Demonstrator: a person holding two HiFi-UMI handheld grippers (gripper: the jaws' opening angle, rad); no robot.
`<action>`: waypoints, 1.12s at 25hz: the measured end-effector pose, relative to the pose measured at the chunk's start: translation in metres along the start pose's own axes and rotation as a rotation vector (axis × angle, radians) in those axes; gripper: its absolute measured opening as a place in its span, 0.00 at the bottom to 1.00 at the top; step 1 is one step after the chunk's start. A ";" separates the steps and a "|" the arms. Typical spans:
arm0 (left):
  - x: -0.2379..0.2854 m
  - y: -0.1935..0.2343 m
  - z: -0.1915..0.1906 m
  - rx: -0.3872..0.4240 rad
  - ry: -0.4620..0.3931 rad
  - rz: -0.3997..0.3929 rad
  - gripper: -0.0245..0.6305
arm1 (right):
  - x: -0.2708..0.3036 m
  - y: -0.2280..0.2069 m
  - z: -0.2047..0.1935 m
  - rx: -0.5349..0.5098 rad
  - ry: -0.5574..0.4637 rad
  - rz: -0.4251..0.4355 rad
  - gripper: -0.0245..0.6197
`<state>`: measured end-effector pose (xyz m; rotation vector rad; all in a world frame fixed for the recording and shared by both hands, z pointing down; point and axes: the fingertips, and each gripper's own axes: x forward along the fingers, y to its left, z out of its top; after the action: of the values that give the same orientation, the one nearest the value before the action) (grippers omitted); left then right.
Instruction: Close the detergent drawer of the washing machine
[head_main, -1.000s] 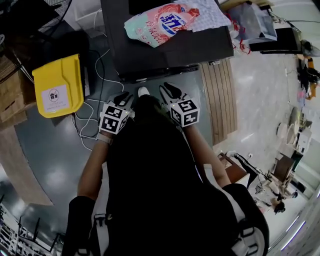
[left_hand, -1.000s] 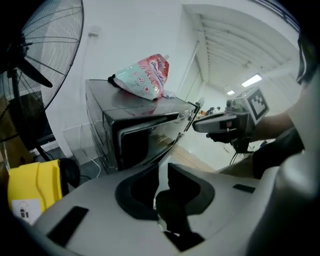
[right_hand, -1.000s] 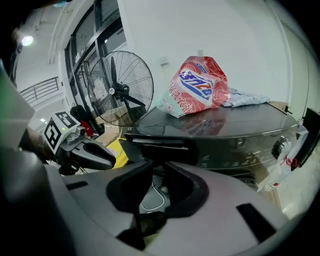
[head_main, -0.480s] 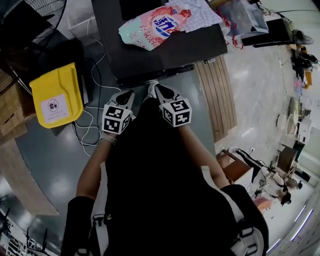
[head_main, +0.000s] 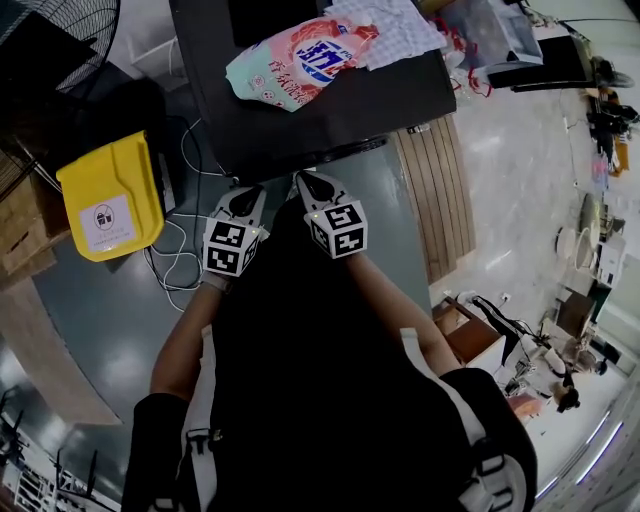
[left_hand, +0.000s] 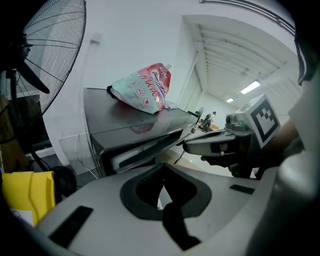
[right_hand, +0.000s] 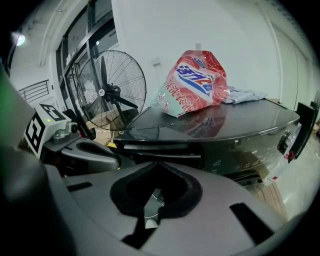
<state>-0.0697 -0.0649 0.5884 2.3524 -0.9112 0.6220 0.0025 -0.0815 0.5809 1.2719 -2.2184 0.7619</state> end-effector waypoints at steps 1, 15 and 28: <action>0.001 0.000 0.000 -0.001 0.001 0.001 0.05 | 0.001 0.001 0.000 -0.006 0.005 0.006 0.06; 0.011 0.014 0.000 -0.042 0.000 0.032 0.05 | 0.018 -0.002 -0.001 -0.045 0.022 0.045 0.06; 0.019 0.013 -0.002 -0.060 0.032 0.005 0.05 | 0.027 0.005 -0.002 -0.083 0.063 0.107 0.06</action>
<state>-0.0666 -0.0807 0.6053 2.2815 -0.9091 0.6235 -0.0137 -0.0947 0.5983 1.0822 -2.2578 0.7309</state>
